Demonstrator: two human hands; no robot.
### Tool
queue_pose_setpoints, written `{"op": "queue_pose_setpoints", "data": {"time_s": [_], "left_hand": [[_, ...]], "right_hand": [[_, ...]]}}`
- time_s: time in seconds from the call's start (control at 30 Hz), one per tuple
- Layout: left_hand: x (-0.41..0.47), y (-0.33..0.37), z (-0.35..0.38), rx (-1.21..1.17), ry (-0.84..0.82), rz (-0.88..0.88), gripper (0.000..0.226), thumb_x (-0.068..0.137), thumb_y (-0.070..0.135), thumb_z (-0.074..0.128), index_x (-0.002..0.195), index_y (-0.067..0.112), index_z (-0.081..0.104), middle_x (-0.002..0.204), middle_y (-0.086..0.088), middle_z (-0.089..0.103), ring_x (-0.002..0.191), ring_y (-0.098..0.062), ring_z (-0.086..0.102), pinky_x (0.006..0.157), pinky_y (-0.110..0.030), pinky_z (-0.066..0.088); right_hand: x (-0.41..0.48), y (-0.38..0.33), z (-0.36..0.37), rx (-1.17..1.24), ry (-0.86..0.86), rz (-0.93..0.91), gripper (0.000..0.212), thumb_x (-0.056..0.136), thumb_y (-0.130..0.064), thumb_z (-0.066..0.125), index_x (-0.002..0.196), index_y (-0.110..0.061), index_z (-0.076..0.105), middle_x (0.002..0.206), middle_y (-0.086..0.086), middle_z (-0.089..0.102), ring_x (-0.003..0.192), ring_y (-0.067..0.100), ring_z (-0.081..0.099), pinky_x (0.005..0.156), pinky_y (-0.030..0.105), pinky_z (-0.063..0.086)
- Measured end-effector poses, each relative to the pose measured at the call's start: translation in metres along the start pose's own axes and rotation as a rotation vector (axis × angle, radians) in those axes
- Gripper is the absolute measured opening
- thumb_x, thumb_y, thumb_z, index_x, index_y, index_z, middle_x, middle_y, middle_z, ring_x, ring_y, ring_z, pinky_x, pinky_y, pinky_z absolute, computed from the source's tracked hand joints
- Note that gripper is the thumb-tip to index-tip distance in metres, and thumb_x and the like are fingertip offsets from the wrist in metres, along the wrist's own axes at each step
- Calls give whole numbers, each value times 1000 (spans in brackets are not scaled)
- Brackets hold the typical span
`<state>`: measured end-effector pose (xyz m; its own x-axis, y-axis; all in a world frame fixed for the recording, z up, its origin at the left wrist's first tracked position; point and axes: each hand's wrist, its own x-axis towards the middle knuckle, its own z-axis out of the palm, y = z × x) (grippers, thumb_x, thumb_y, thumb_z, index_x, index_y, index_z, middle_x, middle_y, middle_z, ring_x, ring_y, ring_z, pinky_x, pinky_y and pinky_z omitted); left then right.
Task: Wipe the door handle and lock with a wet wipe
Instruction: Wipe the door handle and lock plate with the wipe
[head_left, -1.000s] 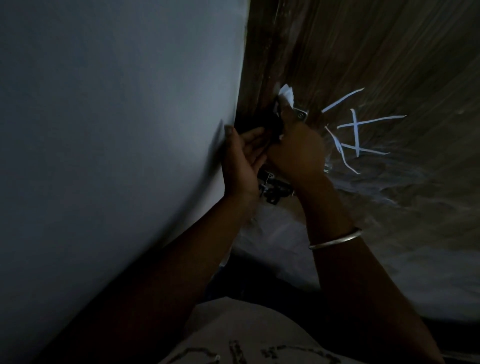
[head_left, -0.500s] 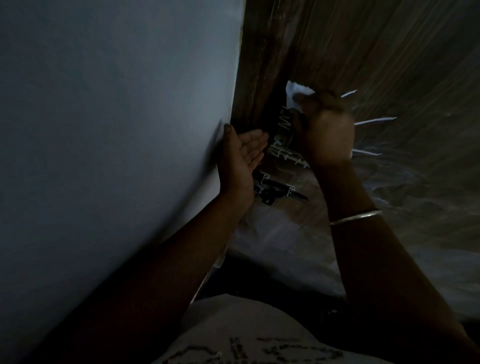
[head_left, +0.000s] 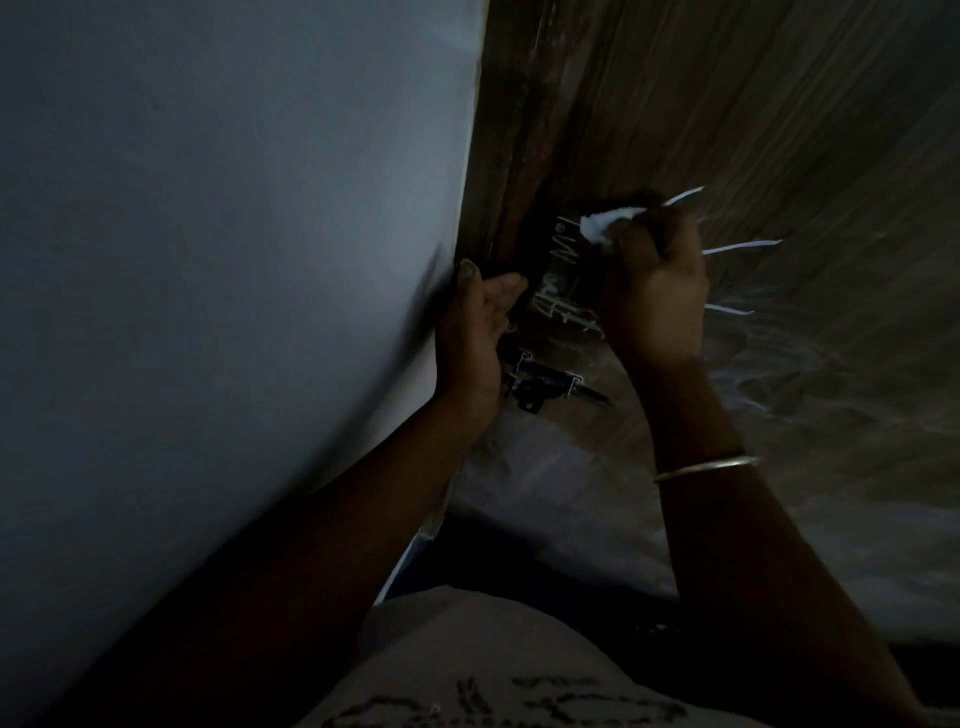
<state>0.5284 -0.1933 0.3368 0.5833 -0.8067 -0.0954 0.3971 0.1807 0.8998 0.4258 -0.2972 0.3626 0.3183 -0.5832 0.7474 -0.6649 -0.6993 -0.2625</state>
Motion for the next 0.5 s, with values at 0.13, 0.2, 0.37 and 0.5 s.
{"op": "queue_pose_setpoints", "data": {"time_s": [0.13,0.2,0.37,0.5], "left_hand": [[0,-1,1,13,-7,-15,64,96,46,11,120,7,56,128,-12,57,118,-16,52,101,-27,35],[-1,0,1,4,-19,-19,65,96,46,9,121,7,55,130,-12,56,120,-17,51,103,-28,34],[-1,2,0,-25,-18,-22,68,96,46,6,121,6,54,132,-13,55,123,-19,50,106,-30,33],[1,1,-3,-26,-24,-21,68,96,47,6,118,8,57,128,-12,57,116,-16,52,103,-28,35]], "right_hand": [[-1,-6,6,-42,-4,-67,23,92,-17,52,109,-5,62,110,6,58,93,-4,40,85,8,38],[2,-13,8,-96,92,-329,13,83,-5,60,92,1,67,96,18,66,87,24,59,80,28,43],[13,-16,14,-203,92,-485,12,78,-1,63,88,-2,69,78,14,66,72,31,63,67,30,45],[10,-10,17,-196,83,-496,10,82,-5,62,87,-1,69,72,14,64,67,32,62,55,31,51]]}}
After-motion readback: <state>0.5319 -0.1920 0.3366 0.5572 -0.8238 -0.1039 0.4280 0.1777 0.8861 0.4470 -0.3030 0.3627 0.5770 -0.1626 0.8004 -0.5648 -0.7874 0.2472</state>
